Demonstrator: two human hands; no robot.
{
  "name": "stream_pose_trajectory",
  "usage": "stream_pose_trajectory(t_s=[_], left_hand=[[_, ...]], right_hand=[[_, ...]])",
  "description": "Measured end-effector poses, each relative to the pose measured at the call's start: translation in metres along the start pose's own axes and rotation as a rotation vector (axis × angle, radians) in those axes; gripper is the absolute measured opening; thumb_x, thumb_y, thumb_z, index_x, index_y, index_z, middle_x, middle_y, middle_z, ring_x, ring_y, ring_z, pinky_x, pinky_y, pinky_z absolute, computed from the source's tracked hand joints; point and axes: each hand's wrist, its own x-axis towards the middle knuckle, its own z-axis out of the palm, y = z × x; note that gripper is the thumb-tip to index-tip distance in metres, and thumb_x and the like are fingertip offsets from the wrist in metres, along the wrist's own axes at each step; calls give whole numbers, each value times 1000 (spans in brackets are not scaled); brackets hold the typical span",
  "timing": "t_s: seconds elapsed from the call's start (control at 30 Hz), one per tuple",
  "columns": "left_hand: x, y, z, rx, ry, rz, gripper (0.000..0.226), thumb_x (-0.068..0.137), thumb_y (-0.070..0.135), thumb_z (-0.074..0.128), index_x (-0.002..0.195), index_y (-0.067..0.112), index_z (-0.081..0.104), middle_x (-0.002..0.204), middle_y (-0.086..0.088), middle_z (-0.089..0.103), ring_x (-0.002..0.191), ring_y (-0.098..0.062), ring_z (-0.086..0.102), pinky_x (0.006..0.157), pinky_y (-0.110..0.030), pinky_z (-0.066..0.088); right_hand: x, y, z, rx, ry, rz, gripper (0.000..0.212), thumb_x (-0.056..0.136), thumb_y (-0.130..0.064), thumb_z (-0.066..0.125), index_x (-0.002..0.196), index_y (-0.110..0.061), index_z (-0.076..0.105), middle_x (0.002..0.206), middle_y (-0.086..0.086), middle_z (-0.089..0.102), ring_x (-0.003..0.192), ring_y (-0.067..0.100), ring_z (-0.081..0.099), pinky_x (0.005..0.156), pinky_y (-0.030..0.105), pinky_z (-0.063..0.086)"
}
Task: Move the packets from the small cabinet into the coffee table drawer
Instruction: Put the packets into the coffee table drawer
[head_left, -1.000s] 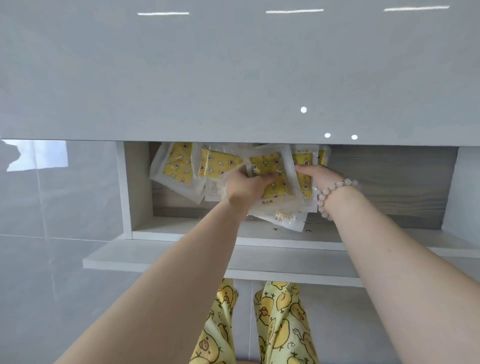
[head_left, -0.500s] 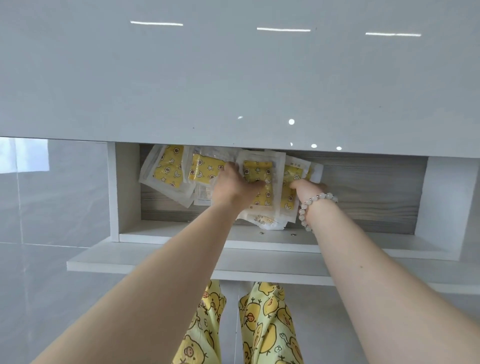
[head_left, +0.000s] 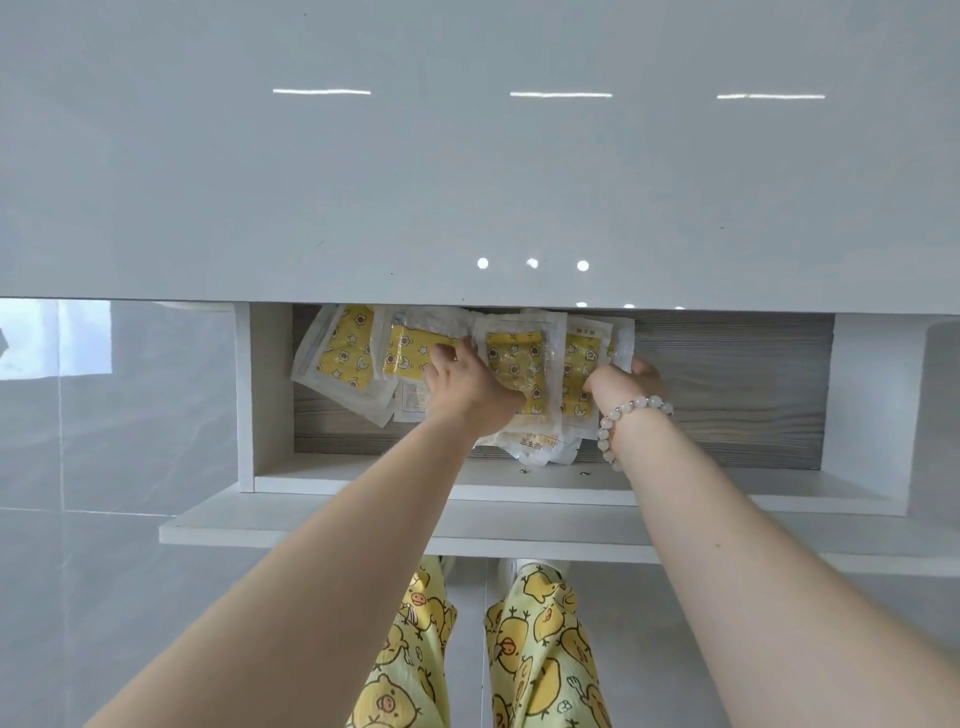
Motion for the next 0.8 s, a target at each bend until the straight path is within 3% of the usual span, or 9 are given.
stream_pose_trajectory(t_s=[0.1, 0.2, 0.3, 0.37, 0.47, 0.6, 0.8], left_hand=[[-15, 3, -12, 66, -30, 47, 86, 83, 28, 65, 149, 12, 12, 143, -12, 19, 134, -31, 22, 110, -34, 24], [-38, 12, -34, 162, -29, 103, 75, 85, 29, 62, 145, 8, 22, 142, -14, 22, 133, -31, 24, 108, -34, 26], [-65, 27, -58, 235, 7, 100, 67, 87, 31, 61, 139, 7, 27, 139, -12, 25, 132, -28, 24, 104, -34, 31], [-84, 35, -74, 258, -12, 93, 64, 87, 32, 60, 138, 7, 28, 139, -11, 27, 131, -28, 26, 104, -33, 32], [-111, 46, -103, 293, -35, 159, 64, 88, 30, 58, 140, 7, 29, 139, -10, 29, 130, -27, 29, 101, -31, 34], [-153, 54, -157, 295, 73, 237, 58, 86, 22, 56, 138, 10, 32, 135, -8, 35, 124, -24, 35, 93, -28, 38], [-230, 56, -249, 292, 438, 292, 63, 85, 28, 59, 139, 14, 30, 136, -5, 36, 130, -25, 30, 104, -31, 31]], right_hand=[[-13, 3, -7, -131, 29, -66, 63, 92, -17, 55, 148, -12, 26, 146, 15, 35, 127, 32, 46, 96, 36, 43], [-46, -4, -22, -216, -5, -149, 49, 95, -13, 49, 143, -8, 37, 144, 16, 39, 127, 32, 45, 98, 34, 41], [-79, -16, -38, -470, -35, -269, 37, 92, -17, 50, 127, -9, 57, 131, 12, 55, 121, 28, 51, 98, 31, 41], [-108, -26, -49, -626, -34, -354, 32, 89, -22, 50, 113, -12, 68, 121, 7, 63, 110, 25, 59, 89, 29, 49], [-153, -47, -70, -795, 42, -486, 28, 88, -27, 49, 97, -15, 72, 107, 3, 68, 95, 21, 63, 81, 28, 54], [-224, -82, -100, -906, 201, -743, 29, 89, -28, 50, 115, -18, 61, 119, 2, 56, 114, 20, 50, 86, 29, 47], [-329, -131, -124, -1023, 362, -1220, 44, 90, -28, 48, 134, -24, 48, 137, -2, 43, 126, 17, 38, 99, 28, 39]])
